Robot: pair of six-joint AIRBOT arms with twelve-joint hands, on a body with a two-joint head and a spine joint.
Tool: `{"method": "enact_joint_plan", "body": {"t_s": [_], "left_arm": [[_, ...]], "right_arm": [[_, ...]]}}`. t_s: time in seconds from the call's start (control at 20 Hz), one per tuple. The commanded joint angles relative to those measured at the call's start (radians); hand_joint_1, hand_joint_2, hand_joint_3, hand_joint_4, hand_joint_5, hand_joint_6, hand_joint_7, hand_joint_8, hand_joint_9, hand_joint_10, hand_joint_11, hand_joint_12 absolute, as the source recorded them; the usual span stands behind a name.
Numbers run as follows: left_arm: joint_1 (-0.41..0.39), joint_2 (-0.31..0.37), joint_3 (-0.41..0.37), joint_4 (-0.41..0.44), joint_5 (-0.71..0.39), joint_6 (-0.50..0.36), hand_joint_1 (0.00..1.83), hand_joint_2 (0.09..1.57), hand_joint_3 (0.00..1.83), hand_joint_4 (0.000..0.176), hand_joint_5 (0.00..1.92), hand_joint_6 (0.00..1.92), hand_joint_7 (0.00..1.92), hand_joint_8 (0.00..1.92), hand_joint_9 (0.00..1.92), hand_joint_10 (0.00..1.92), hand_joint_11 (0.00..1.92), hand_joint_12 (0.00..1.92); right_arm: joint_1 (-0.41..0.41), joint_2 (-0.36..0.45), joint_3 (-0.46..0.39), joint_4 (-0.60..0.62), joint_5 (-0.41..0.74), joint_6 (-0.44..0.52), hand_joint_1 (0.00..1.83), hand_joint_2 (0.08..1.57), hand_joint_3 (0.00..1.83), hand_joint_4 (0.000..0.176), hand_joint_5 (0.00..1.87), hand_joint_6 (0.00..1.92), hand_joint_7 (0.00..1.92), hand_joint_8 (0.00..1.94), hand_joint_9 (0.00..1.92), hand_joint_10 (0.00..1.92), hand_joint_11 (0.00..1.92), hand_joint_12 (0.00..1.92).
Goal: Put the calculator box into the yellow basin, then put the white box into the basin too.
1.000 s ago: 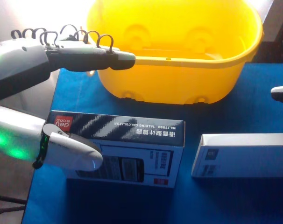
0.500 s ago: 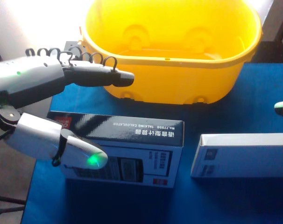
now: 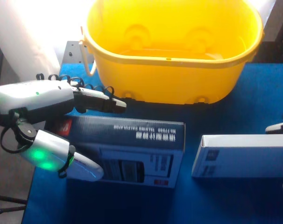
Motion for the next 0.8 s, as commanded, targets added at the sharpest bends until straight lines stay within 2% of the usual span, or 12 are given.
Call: {"method": "enact_joint_plan", "body": {"t_s": [0.0, 0.05, 0.1, 0.15, 0.2, 0.25, 0.3, 0.35, 0.4, 0.5, 0.55, 0.75], "left_arm": [[-0.003, -0.013, 0.007, -0.016, -0.076, -0.005, 0.78, 0.87, 0.01, 0.052, 0.39, 0.01, 0.43, 0.03, 0.41, 0.08, 0.0, 1.39], [0.0, -0.02, 0.012, -0.016, -0.073, -0.005, 0.88, 0.91, 0.01, 0.012, 0.44, 0.03, 0.47, 0.03, 0.45, 0.1, 0.0, 1.38], [0.003, -0.027, 0.017, -0.018, -0.073, -0.005, 0.96, 0.94, 0.01, 0.0, 0.53, 0.04, 0.52, 0.03, 0.48, 0.11, 0.0, 1.36], [0.007, -0.033, 0.021, -0.021, -0.077, -0.005, 1.06, 1.01, 0.01, 0.0, 0.69, 0.05, 0.65, 0.03, 0.58, 0.12, 0.06, 1.35], [0.01, -0.033, 0.022, -0.027, -0.085, -0.005, 1.14, 1.05, 0.01, 0.0, 0.79, 0.06, 0.73, 0.04, 0.68, 0.14, 0.24, 1.36], [0.02, -0.031, 0.022, -0.044, -0.108, -0.005, 1.14, 1.15, 0.0, 0.0, 0.87, 0.89, 0.82, 0.04, 0.78, 0.18, 0.43, 1.34], [0.033, -0.025, 0.022, -0.066, -0.141, -0.005, 1.17, 1.19, 0.0, 0.0, 0.82, 1.19, 0.86, 0.93, 0.96, 0.34, 0.64, 1.4], [0.046, -0.019, 0.022, -0.088, -0.172, -0.005, 1.32, 1.18, 0.0, 0.0, 0.76, 1.22, 0.84, 1.11, 0.9, 1.16, 0.8, 1.47], [0.064, -0.009, 0.021, -0.121, -0.229, -0.013, 1.34, 1.18, 0.0, 0.0, 0.75, 1.18, 0.84, 1.18, 0.87, 1.38, 0.76, 1.6], [0.083, 0.002, 0.019, -0.155, -0.316, -0.039, 1.35, 1.2, 0.0, 0.0, 0.79, 1.15, 0.82, 1.28, 0.75, 1.5, 0.59, 1.72], [0.089, 0.007, 0.017, -0.164, -0.366, -0.061, 1.35, 1.19, 0.0, 0.0, 0.85, 1.13, 0.81, 1.29, 0.72, 1.46, 0.54, 1.62], [0.098, 0.034, -0.008, -0.195, -0.515, -0.064, 1.36, 1.17, 0.0, 0.0, 0.8, 1.23, 0.89, 1.12, 0.82, 1.34, 0.64, 1.5]], "right_arm": [[0.015, -0.007, 0.007, 0.0, -0.095, 0.006, 0.94, 0.84, 0.02, 0.0, 0.77, 0.03, 0.8, 0.04, 0.5, 0.73, 0.2, 1.39], [0.017, -0.012, 0.01, 0.0, -0.092, 0.006, 1.08, 0.91, 0.02, 0.0, 0.86, 0.05, 0.89, 0.07, 0.61, 0.74, 0.31, 1.43], [0.019, -0.015, 0.011, 0.0, -0.092, 0.006, 1.15, 0.97, 0.03, 0.0, 0.92, 0.07, 0.95, 0.1, 0.67, 0.76, 0.36, 1.45], [0.02, -0.016, 0.011, 0.0, -0.092, 0.006, 1.21, 1.09, 0.0, 0.0, 0.97, 0.81, 0.98, 0.82, 0.8, 0.92, 0.54, 1.5], [0.021, -0.017, 0.011, 0.0, -0.092, 0.006, 1.34, 1.12, 0.0, 0.0, 0.91, 1.04, 0.93, 1.0, 0.87, 1.22, 0.66, 1.53], [0.025, -0.017, 0.011, 0.0, -0.092, 0.007, 1.36, 1.13, 0.0, 0.0, 0.9, 1.07, 0.92, 1.0, 0.91, 1.28, 0.77, 1.54], [0.029, -0.017, 0.011, 0.0, -0.093, 0.007, 1.37, 1.13, 0.0, 0.0, 0.91, 1.03, 0.92, 1.05, 0.91, 1.28, 0.81, 1.51], [0.033, -0.017, 0.011, 0.0, -0.094, 0.007, 1.37, 1.13, 0.0, 0.0, 0.91, 1.06, 0.93, 1.06, 0.87, 1.3, 0.76, 1.52], [0.035, -0.017, 0.011, 0.0, -0.105, 0.007, 1.37, 1.13, 0.0, 0.0, 0.92, 1.06, 0.94, 1.05, 0.86, 1.29, 0.74, 1.53], [0.035, -0.017, 0.01, 0.0, -0.147, 0.024, 1.36, 1.15, 0.0, 0.0, 0.9, 1.06, 0.91, 1.13, 0.81, 1.35, 0.66, 1.62], [0.035, -0.017, 0.01, -0.001, -0.167, 0.041, 1.23, 1.16, 0.0, 0.0, 0.9, 1.08, 0.91, 1.19, 0.82, 1.2, 0.63, 1.62], [0.035, -0.017, 0.002, -0.004, -0.217, 0.054, 1.21, 1.16, 0.0, 0.0, 0.87, 1.06, 0.93, 1.23, 0.87, 1.12, 0.72, 1.59]]}}
